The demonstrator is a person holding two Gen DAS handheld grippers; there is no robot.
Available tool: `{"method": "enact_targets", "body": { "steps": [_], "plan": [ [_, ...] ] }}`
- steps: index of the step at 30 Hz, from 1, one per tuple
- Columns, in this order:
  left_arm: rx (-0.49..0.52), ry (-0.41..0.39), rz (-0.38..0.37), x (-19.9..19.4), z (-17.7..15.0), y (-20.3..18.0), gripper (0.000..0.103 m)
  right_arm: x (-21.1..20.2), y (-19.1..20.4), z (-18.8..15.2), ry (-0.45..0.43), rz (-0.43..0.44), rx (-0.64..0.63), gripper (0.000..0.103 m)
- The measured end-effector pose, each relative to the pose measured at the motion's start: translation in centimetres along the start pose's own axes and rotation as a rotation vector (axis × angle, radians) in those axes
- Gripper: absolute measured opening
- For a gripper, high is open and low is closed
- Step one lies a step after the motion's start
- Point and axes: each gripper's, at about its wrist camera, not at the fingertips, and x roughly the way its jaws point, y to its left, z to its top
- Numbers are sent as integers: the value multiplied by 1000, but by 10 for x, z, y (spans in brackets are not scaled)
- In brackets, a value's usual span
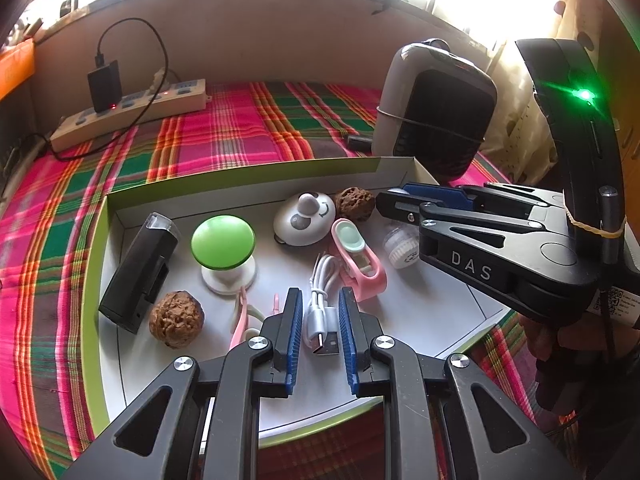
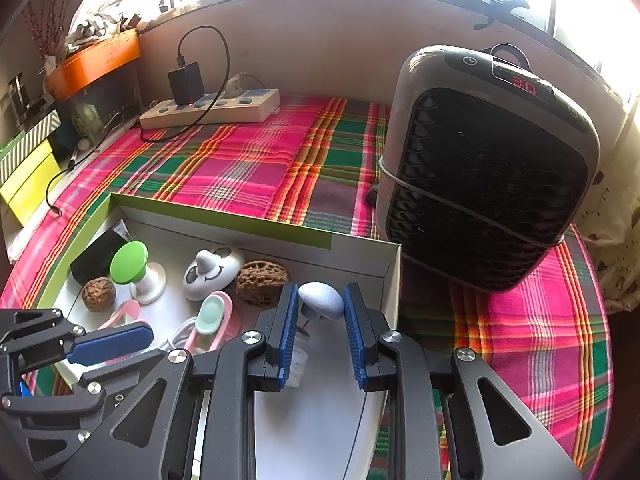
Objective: Organize objects
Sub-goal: 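Open the right tool on the knob while the left tool opens on the cable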
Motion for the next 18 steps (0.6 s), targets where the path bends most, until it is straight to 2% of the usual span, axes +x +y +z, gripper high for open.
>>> {"method": "enact_targets", "body": {
  "steps": [8,18],
  "plan": [
    [-1,4,5,0,-1,-2,19,-1,0,-1,-2,-7,4,25],
    [-12,-22,10,-12,-3,-2,26,-13,3,-5,-22,-12,11,36]
  ]
}}
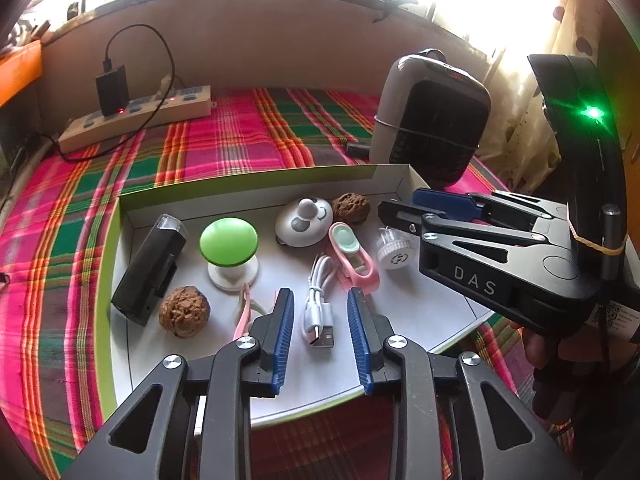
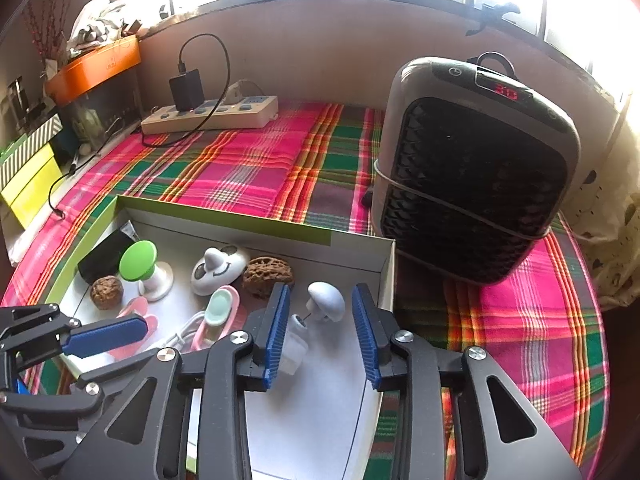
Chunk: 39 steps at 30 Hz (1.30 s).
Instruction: Organize objects
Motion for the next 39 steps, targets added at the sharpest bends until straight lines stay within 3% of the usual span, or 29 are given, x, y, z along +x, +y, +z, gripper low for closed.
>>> {"method": "enact_targets", "body": {
  "steps": [18,39],
  "plan": [
    [-20,-47,53,-39,-17,-3,26,-47,13,-21,-62,11,59,38],
    [-38,-63,149,-69,-62,-12,26,-79,31,-74,-47,36,106,45]
  ]
}}
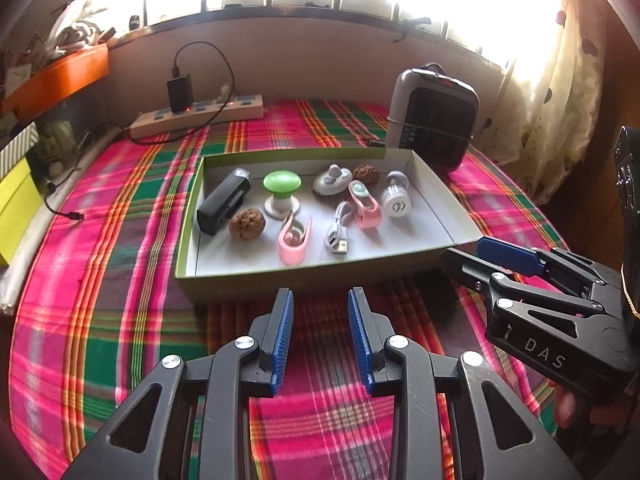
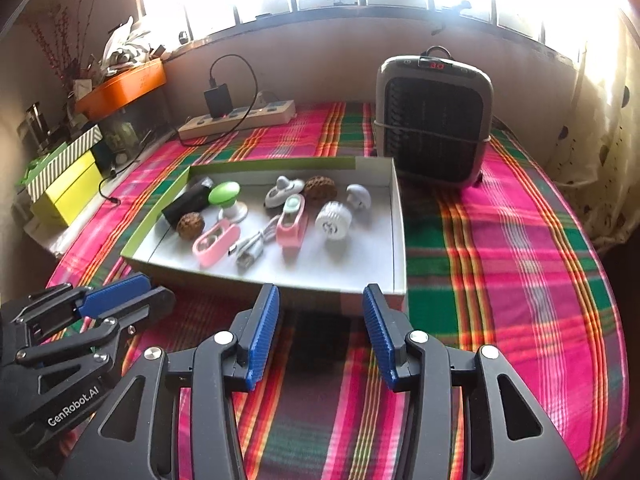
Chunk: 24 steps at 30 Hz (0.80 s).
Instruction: Organize objects
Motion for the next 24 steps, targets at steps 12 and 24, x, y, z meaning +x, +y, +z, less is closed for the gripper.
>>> {"method": "enact_targets", "body": {
  "steps": [12,24],
  "plan": [
    [-36,58,82,1,-32,6,26,-5,4,-30,58,-34,-2,52],
    [-32,65,125,1,-45,4,26,-4,5,-48,104,-71,-2,53]
  ]
}}
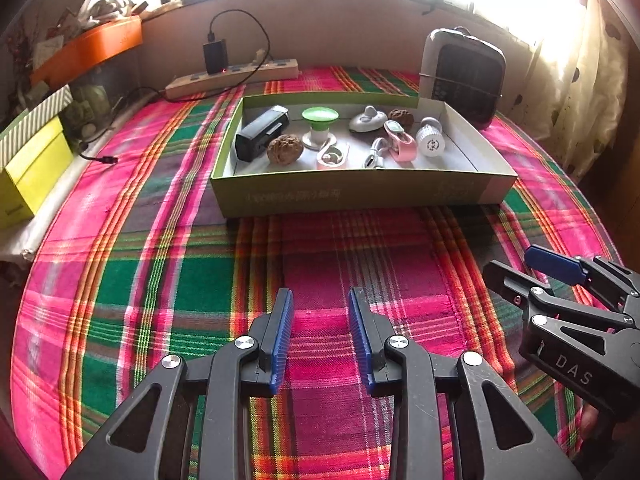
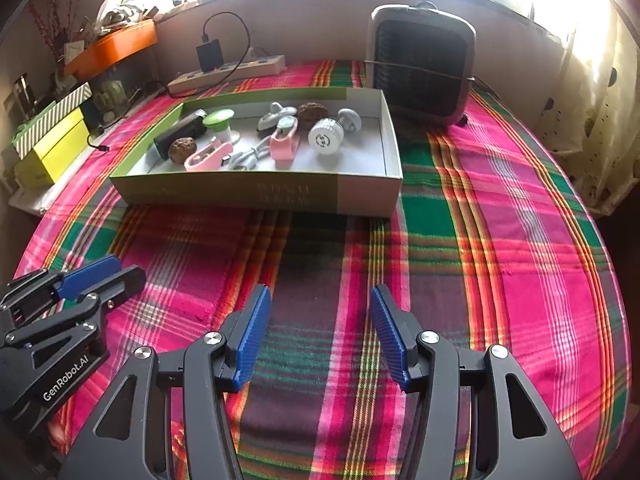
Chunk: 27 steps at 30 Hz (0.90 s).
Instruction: Organize objects
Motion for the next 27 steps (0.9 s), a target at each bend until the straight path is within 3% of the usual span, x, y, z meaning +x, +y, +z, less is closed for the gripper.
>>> {"method": "enact_targets", "body": {
  "steps": [27],
  "plan": [
    [10,-6,52,1,-1,-6,28,-3,3,-9,7,-59,-3,69]
  ]
}}
